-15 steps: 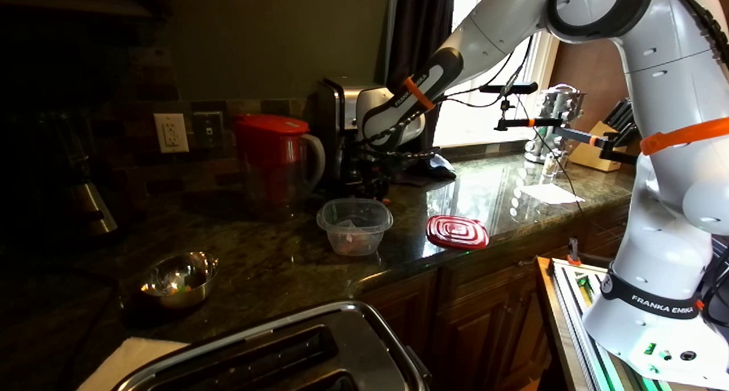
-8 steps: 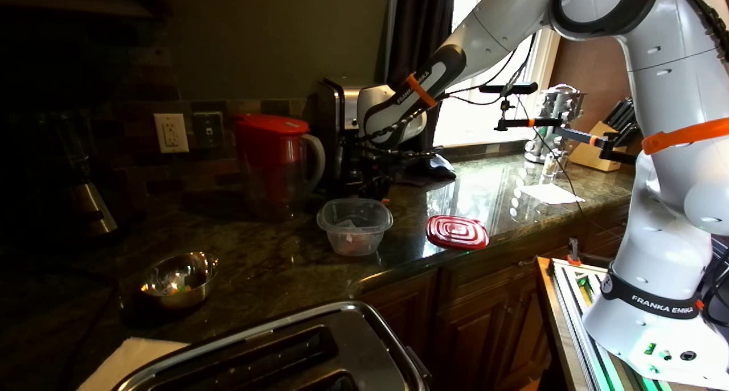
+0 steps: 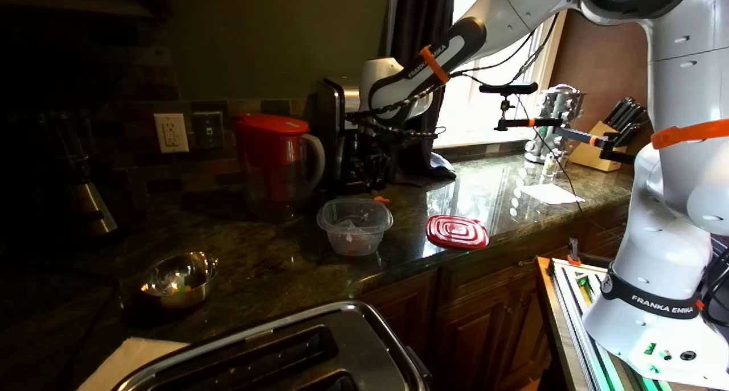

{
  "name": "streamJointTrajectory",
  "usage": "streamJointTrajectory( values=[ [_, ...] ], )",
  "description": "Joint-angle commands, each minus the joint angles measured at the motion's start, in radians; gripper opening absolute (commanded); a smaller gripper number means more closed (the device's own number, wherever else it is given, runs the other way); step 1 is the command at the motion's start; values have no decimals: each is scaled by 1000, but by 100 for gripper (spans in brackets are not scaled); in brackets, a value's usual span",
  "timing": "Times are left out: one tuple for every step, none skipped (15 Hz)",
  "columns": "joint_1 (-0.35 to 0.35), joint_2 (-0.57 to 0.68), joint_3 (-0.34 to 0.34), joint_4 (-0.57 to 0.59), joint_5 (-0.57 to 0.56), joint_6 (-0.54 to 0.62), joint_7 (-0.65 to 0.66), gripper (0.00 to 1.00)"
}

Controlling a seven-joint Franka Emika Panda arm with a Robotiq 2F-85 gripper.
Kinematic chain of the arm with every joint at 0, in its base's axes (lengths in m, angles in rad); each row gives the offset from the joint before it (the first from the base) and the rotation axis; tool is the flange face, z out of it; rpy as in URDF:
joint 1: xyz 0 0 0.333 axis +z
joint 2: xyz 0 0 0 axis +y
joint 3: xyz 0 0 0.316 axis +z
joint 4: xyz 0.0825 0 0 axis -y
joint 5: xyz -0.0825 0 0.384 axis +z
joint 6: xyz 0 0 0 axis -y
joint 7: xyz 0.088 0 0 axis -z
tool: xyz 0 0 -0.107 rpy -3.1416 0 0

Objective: Put two gummy bears into the lunchbox

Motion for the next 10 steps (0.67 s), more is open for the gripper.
streamJointTrajectory(
  values=[
    [39,-108,10,-65,-76,-16,25,4],
    [47,-118,21,-63,-86,-32,13,4],
    [57,-123,36,-56,-93,-50,3,4],
    [66,-120,49,-45,-100,-75,-5,4],
    [76,-116,64,-34,-105,-105,-12,4],
    [87,-113,81,-22,-103,-142,-29,4],
    [96,-104,95,-9,-104,-179,-42,4],
    [106,-94,110,2,-103,-215,-54,4],
    [113,-86,122,12,-101,-243,-69,4],
    [119,-80,131,19,-101,-266,-79,4]
  ],
)
